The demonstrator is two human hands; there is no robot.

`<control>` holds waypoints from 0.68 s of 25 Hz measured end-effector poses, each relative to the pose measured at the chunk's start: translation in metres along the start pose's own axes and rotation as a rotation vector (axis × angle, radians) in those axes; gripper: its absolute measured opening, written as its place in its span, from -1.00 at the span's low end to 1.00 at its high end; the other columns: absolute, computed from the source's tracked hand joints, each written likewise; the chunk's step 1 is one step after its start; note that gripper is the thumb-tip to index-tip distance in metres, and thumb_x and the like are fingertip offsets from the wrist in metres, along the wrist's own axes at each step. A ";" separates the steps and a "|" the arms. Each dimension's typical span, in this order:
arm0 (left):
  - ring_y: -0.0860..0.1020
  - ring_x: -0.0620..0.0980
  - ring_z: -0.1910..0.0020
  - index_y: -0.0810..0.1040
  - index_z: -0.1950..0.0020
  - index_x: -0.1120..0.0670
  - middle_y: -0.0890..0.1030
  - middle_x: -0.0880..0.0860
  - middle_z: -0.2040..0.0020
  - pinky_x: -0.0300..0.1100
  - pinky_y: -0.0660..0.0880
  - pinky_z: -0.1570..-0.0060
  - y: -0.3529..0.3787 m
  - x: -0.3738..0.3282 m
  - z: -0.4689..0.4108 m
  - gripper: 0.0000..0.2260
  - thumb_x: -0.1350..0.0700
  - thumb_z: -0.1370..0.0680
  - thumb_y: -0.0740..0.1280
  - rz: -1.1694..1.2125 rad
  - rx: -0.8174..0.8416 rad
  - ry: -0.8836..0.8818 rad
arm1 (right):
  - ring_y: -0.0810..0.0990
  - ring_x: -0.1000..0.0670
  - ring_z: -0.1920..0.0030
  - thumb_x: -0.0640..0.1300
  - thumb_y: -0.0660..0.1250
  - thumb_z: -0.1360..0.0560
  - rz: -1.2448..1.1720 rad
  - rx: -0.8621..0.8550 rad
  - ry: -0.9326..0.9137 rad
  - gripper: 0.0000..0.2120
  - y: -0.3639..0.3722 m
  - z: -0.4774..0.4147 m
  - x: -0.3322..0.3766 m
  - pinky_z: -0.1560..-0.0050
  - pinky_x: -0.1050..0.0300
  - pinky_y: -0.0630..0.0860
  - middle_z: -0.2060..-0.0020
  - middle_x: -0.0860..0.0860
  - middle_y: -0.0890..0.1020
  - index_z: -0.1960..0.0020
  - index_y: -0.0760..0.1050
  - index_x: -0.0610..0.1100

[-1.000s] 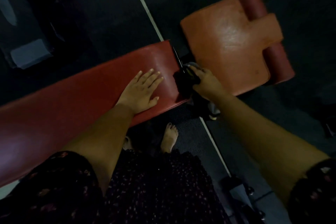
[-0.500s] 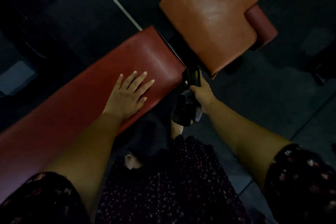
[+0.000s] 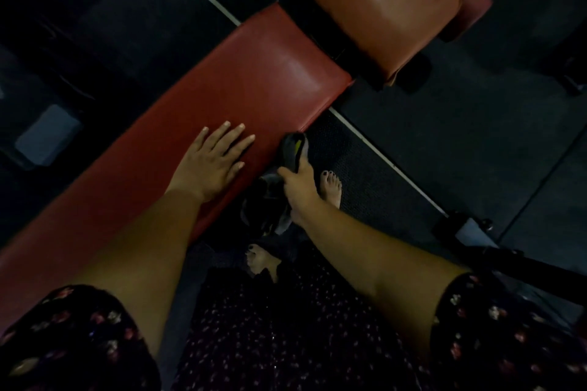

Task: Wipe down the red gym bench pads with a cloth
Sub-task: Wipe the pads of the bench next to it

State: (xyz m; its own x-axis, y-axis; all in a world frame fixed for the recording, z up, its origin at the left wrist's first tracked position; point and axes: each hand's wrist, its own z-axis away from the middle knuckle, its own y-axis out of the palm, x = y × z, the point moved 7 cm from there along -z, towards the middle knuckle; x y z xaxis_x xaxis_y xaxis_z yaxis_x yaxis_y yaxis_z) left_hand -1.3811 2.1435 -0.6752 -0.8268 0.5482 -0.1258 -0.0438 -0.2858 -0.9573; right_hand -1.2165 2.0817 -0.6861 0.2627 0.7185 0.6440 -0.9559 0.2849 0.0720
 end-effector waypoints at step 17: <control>-0.17 -0.01 -0.56 -0.31 -0.54 -0.13 -0.17 -0.01 -0.57 -0.01 -0.12 -0.51 0.029 0.040 0.100 -0.43 -0.11 -0.64 -0.06 -0.033 0.067 -0.057 | 0.57 -0.11 -0.02 -0.26 0.19 -0.61 -0.191 0.079 0.288 -0.39 0.059 0.058 -0.062 -0.02 -0.09 0.55 -0.05 -0.05 0.54 -0.54 0.05 0.09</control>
State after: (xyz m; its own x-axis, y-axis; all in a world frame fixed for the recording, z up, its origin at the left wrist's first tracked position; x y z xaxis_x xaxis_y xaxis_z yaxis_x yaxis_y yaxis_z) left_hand -1.4718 2.0785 -0.6820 -0.8547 0.5132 -0.0776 -0.1074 -0.3213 -0.9409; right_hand -1.2967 2.0173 -0.6777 0.4529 0.8097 0.3733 -0.8904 0.3890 0.2365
